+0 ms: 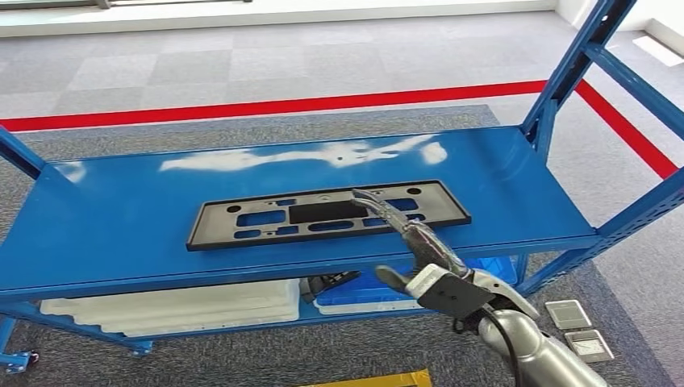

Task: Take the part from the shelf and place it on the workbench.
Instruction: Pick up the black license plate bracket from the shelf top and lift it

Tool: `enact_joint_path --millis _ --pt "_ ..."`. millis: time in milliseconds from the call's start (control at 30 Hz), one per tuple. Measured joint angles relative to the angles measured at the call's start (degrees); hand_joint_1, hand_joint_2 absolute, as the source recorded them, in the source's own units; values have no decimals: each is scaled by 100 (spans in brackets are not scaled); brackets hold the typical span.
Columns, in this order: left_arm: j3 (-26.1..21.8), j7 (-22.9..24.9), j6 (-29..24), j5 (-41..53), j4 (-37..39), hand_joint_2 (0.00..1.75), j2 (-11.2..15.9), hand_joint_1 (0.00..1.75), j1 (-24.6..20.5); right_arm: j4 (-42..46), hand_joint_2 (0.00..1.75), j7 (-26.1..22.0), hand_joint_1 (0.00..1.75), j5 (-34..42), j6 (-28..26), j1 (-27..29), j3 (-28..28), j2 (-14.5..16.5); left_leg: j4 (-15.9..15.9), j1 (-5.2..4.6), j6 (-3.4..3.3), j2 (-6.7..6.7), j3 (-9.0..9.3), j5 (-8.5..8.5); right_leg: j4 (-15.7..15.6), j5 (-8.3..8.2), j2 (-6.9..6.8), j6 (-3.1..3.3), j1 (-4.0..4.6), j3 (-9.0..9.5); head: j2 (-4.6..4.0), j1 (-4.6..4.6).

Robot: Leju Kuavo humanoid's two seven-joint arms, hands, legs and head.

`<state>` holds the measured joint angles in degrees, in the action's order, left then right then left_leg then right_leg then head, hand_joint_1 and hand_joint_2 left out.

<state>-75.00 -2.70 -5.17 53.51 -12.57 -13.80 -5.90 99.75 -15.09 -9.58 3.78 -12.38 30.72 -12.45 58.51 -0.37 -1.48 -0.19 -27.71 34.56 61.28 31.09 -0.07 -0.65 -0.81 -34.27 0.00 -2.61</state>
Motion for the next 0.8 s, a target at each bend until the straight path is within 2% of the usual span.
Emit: enact_joint_path --millis 300,600,800 --pt "143 163 24 435 0 0 -8 0 3 -1017 175 611 0 -2574 -1418 -692 883 372 2 -10 0 0 3 1 -7 -1 -3 -4 -12 8 1 -2" --pt "422 161 152 744 0 0 -8 0 18 -1958 175 1140 0 -4021 -2033 -932 1404 694 2 -12 3 -1 3 3 -8 -1 -4 -4 -14 8 0 -2" --pt "564 148 215 832 0 0 -2 0 26 -2581 175 1448 0 -4789 -2334 -968 1552 812 2 -13 3 -1 4 3 -8 -1 -5 -4 -14 8 0 -2"
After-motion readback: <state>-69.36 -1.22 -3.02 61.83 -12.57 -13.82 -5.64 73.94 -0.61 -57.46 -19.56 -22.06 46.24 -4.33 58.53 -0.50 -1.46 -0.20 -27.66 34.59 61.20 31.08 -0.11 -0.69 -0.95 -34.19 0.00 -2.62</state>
